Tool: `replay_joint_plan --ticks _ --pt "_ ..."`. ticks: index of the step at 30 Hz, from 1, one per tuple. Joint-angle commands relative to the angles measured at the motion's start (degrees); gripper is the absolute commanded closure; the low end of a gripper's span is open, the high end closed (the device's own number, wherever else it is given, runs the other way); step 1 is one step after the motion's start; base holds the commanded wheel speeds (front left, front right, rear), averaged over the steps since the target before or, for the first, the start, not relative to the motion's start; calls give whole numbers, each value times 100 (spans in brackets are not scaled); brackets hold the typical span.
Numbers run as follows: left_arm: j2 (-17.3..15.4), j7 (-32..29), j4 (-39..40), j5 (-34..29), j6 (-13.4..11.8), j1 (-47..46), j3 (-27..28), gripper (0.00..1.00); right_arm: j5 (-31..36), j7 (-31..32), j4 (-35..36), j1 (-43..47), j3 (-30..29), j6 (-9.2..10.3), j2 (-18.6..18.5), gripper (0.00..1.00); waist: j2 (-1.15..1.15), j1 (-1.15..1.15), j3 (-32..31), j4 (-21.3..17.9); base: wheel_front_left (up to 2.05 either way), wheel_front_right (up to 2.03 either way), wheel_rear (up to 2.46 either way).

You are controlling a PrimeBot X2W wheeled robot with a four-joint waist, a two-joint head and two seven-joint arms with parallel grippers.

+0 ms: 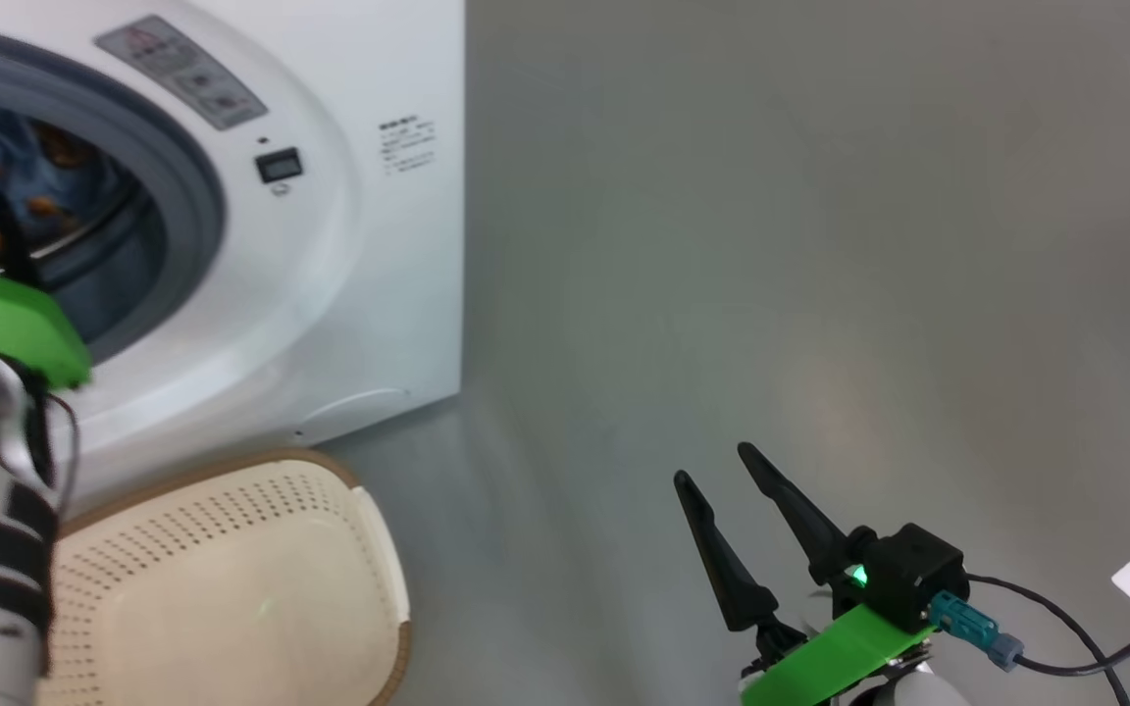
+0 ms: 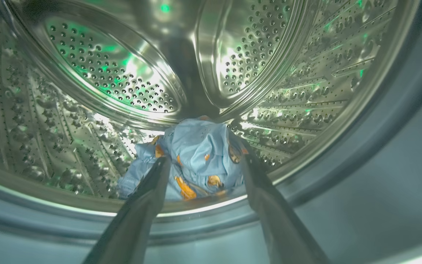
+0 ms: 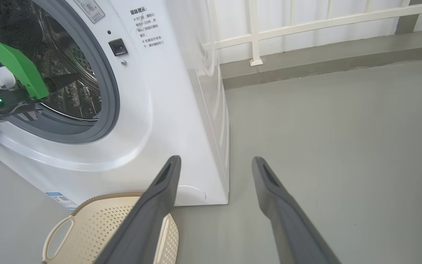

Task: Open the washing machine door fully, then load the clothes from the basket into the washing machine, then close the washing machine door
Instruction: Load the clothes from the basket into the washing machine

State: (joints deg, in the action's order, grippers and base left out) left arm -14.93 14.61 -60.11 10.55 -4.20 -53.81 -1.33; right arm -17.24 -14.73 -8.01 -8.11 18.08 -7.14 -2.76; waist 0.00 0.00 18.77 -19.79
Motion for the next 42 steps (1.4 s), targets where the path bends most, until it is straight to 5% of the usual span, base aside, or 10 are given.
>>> replay_joint_plan --ticks 1,16,42 --pt "-138 37 336 20 -30 324 120 0 82 -27 89 115 63 -35 -12 0 0 0 -444 404 0 0 0" --pt "644 39 2114 -95 62 2304 39 0 307 -27 19 428 -298 -35 -12 0 0 0 -1056 1172 0 0 0" --pt "1181 39 4617 2 -92 5246 465 0 362 -27 1 961 -472 -35 -168 0 0 0 -1828 1307 0 0 0"
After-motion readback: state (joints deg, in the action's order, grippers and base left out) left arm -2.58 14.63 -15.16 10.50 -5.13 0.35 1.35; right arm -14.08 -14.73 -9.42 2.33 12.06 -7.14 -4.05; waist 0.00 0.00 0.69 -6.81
